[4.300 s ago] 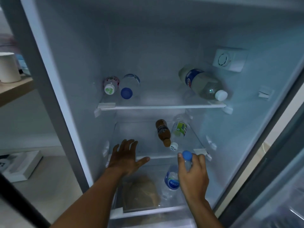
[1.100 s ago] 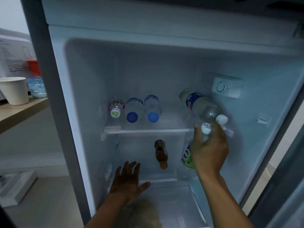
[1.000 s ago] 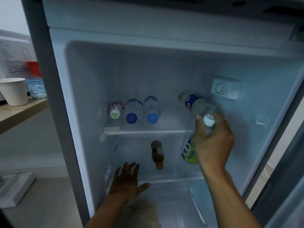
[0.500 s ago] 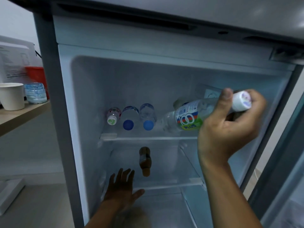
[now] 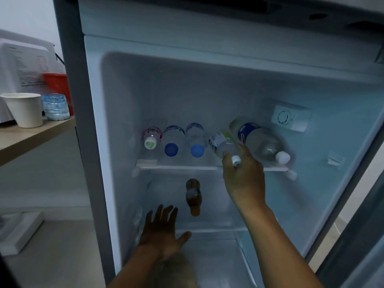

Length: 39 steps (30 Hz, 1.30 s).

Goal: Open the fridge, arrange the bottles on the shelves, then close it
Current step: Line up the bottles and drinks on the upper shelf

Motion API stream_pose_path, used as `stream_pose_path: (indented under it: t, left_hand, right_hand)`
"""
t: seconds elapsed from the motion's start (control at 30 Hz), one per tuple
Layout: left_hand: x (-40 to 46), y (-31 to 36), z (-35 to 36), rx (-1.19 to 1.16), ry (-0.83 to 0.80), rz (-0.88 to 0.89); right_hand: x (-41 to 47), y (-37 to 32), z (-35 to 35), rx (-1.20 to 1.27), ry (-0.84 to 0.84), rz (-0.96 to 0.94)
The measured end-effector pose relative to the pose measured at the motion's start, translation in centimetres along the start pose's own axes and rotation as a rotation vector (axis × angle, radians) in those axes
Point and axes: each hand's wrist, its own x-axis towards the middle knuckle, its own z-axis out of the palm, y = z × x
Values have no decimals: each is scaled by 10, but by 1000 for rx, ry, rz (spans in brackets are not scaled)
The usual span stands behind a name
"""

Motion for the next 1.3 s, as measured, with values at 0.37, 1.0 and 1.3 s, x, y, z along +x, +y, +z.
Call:
stream_pose_path:
  t: [0.37,1.0,1.3]
  left_hand:
    - [2,-1,5,18,-8,-19]
    - [4,-3,7,-9,10,2]
    - [4,-5,7,-8,21,7]
  right_hand:
    - [39,2,40,-266,-64,-200]
    - [-87,113,101,-380,-542,-9]
    - [-90,111,94,-333,-257,26]
